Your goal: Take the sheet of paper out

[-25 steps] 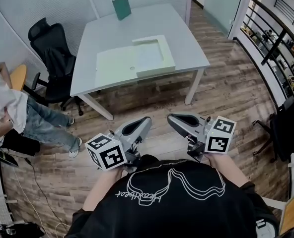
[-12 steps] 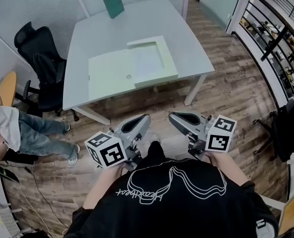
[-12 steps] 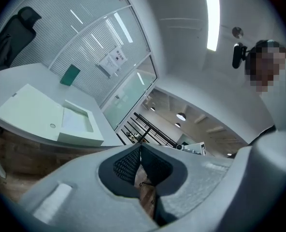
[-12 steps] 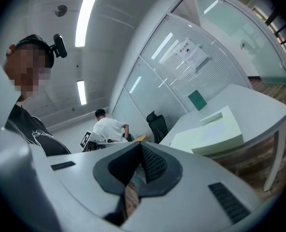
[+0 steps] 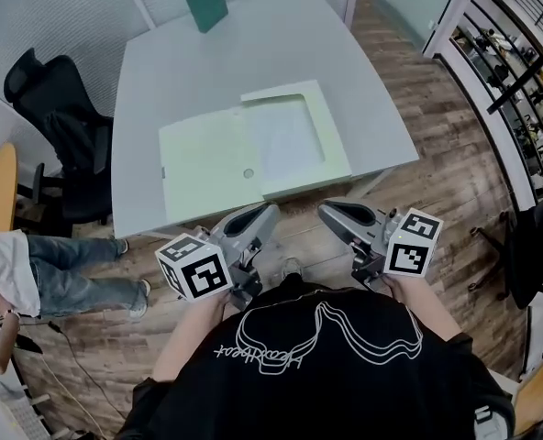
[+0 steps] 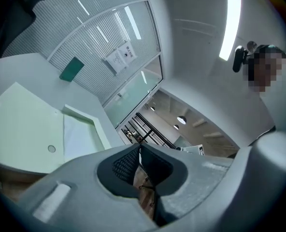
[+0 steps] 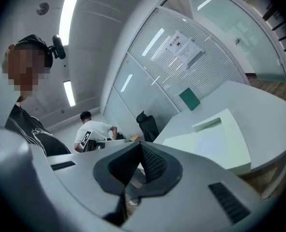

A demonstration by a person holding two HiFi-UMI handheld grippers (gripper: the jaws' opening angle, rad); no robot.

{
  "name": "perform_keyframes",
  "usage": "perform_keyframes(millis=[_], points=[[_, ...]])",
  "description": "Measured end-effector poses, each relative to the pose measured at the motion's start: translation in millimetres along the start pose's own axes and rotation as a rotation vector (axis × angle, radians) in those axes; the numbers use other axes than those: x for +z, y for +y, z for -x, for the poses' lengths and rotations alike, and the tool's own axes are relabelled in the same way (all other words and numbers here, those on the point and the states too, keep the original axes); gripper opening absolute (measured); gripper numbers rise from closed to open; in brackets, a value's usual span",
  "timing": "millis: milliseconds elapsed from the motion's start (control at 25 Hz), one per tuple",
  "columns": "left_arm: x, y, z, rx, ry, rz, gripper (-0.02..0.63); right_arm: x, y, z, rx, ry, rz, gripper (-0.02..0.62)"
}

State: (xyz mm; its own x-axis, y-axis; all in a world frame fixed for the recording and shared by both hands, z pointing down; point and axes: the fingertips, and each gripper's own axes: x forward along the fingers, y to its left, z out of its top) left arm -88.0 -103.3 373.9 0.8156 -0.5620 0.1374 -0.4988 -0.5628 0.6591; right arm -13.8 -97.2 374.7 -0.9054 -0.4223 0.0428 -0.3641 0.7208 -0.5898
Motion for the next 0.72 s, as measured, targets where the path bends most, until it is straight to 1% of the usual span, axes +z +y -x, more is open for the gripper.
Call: perform_keyframes(millis=[200, 320, 440, 600, 720], points=[[25, 44, -13, -0.004, 0.028, -0.027, 0.015, 18, -33, -31, -0.026, 0.006, -0.003, 0.008], [36, 69, -20, 0.017, 0.043, -0.039, 0.026, 22, -48, -42, -0.041, 0.021, -0.014, 0.008], [41, 88, -28, 0.034, 0.058, -0.01, 0.08, 28, -62, -49, -0.049, 0.035, -0.024, 0.008], [41, 112, -42, 0.08, 0.085, 0.015, 0.115, 40, -82, -55, -0.041, 0.045, -0.034, 0.008], [43, 128, -52, 0.086, 0.093, 0.068, 0.146, 48, -100, -63, -0.027, 0.059, -0.047, 0.008]])
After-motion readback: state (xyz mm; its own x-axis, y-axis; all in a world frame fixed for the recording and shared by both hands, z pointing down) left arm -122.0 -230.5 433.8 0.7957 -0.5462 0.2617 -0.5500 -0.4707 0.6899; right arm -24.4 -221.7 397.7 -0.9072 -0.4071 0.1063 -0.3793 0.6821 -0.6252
